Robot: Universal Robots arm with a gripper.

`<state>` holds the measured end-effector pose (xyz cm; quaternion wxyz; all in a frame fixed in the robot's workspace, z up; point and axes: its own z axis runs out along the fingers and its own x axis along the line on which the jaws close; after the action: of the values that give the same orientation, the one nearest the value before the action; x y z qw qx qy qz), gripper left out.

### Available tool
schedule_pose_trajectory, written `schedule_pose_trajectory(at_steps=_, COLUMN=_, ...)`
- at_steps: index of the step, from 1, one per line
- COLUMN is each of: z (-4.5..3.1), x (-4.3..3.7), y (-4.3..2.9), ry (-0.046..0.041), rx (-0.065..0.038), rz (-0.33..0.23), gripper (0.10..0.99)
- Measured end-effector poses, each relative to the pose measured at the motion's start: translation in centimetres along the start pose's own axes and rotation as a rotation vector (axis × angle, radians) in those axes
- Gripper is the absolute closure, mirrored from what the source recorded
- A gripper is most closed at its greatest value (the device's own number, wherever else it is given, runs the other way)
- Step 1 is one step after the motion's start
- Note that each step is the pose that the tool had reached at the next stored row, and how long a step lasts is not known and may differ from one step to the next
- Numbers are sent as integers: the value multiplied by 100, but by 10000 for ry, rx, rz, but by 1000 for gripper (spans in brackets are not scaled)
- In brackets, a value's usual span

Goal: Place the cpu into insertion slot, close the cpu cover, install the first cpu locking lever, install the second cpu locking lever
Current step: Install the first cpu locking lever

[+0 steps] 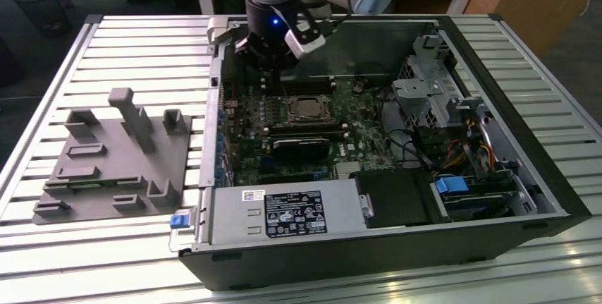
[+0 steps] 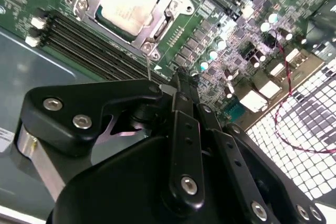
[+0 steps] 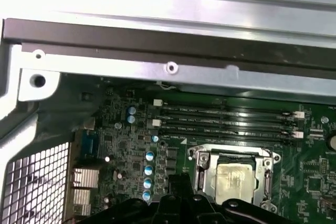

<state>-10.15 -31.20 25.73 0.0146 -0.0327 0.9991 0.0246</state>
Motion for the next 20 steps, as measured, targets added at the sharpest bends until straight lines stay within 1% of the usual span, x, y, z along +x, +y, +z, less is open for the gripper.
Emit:
schedule_pose_trajectory(at_steps=4, z=31, x=28, y=61, ry=-12, rx=-27, rz=0, gripper=980)
schedule_pose_trajectory(at_steps=8, z=50, x=27, y=123, ry=-17, rx=-27, rz=47, gripper=980)
schedule_pose_trajectory(at_steps=13, z=60, x=21, y=145, ry=-21, rx=-30, rz=60, gripper=980)
schedule_pose_trajectory(at_steps=16, z=66, x=-11, y=146, ry=-20, rx=-30, rz=63, gripper=980)
schedule_pose_trajectory(at_steps=20, z=75, x=-105, y=141, ry=-20, rx=-34, rz=62, gripper=980)
